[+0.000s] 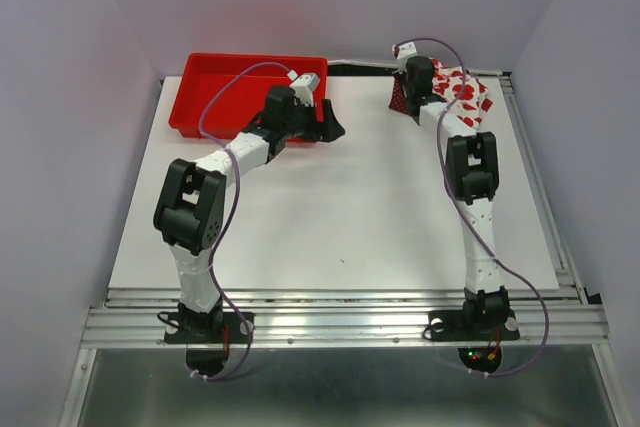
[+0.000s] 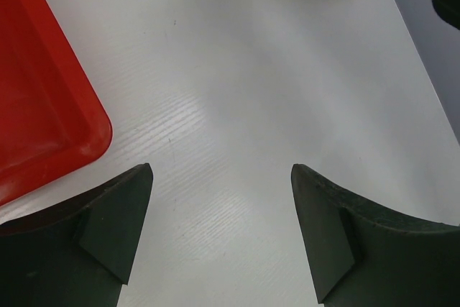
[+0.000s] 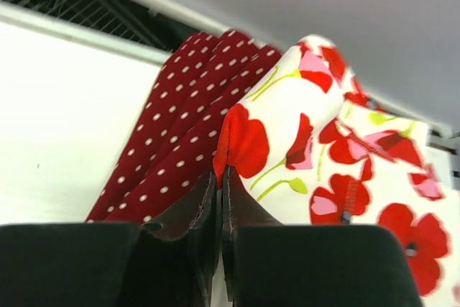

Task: Fold and stack the skirts
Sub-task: Neatly place the folded skirt to the corner

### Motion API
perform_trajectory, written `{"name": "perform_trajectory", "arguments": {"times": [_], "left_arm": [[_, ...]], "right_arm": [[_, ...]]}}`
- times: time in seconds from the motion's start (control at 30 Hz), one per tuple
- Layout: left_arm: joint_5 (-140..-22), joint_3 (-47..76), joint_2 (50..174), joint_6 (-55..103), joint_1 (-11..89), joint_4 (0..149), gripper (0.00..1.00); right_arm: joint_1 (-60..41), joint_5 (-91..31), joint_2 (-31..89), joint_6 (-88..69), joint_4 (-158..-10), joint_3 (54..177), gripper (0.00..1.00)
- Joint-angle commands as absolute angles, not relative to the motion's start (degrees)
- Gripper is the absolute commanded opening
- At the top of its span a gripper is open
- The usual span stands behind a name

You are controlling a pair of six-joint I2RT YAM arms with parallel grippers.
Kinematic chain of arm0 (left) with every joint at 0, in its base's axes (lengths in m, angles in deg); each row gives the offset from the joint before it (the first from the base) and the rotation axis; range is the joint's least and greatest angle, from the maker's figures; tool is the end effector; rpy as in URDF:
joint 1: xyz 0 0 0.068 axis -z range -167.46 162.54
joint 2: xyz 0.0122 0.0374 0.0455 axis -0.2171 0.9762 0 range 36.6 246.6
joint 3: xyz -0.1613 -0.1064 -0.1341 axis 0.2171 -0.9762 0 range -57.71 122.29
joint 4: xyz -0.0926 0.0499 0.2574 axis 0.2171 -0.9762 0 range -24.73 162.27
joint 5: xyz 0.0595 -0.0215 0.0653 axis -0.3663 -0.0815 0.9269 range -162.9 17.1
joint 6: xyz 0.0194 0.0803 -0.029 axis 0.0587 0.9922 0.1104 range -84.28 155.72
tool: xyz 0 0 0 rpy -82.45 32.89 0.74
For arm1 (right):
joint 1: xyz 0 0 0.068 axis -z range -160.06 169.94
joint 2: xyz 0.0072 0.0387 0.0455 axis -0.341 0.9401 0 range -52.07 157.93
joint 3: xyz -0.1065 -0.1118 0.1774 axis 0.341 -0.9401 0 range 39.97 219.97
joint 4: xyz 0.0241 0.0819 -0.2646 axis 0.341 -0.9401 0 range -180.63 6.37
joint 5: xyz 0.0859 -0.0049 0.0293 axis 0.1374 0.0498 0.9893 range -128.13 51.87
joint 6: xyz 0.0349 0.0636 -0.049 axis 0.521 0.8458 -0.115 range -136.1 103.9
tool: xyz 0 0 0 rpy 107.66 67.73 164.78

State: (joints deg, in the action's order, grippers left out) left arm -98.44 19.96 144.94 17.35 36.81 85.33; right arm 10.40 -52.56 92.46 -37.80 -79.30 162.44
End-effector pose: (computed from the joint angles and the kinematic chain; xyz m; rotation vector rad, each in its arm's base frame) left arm 0.4279 -0.2298 0.2010 0.4183 1.9083 -0.9197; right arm 0.6059 0.0822 0.1556 -0.3386 1.8572 -0.3820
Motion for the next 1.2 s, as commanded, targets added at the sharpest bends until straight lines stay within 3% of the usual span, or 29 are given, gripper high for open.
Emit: {"name": "perform_trajectory", "arguments": {"times": [0.0,0.07,0.1,0.13,0.27,0.43,0.47,0.8,0.97,1.17], "left_arm": [[-100.4,19.6,141.1,18.1,36.4,87.6,0.9],[-100.8,19.6,141.1,18.1,36.4,87.5,0.91],[-101.1,19.6,141.1,18.3,36.4,87.4,0.94],[-101.4,19.8,141.1,18.6,36.4,86.9,0.96],[-101.6,20.5,139.7,21.2,36.7,85.5,0.98],[-98.3,22.6,136.8,25.0,37.1,80.8,0.98],[-95.9,23.9,135.8,26.3,37.1,78.0,0.98],[-79.9,26.1,125.4,39.7,35.0,60.6,0.98],[-86.3,20.5,117.1,41.5,29.2,58.1,0.98],[-82.1,8.5,107.5,44.4,27.6,58.6,0.98]], "right_arm": [[9.8,-52.0,94.3,-39.0,-75.5,161.4,0.01],[9.3,-51.1,94.8,-38.9,-77.0,162.1,0.1],[9.3,-51.3,95.1,-38.6,-78.4,162.7,0.27],[9.3,-50.8,95.0,-38.4,-79.3,163.4,0.28],[9.3,-49.5,89.4,-36.9,-79.8,161.3,0.61],[9.3,-46.7,82.2,-33.9,-83.3,160.7,0.87],[9.3,-45.4,78.8,-32.6,-83.8,160.7,0.98],[15.3,-35.0,53.7,-20.7,-102.1,148.7,1.0],[23.9,-24.0,42.3,-17.7,-107.9,132.0,1.0],[25.9,-22.0,27.8,-18.6,-108.2,110.6,1.0]]}}
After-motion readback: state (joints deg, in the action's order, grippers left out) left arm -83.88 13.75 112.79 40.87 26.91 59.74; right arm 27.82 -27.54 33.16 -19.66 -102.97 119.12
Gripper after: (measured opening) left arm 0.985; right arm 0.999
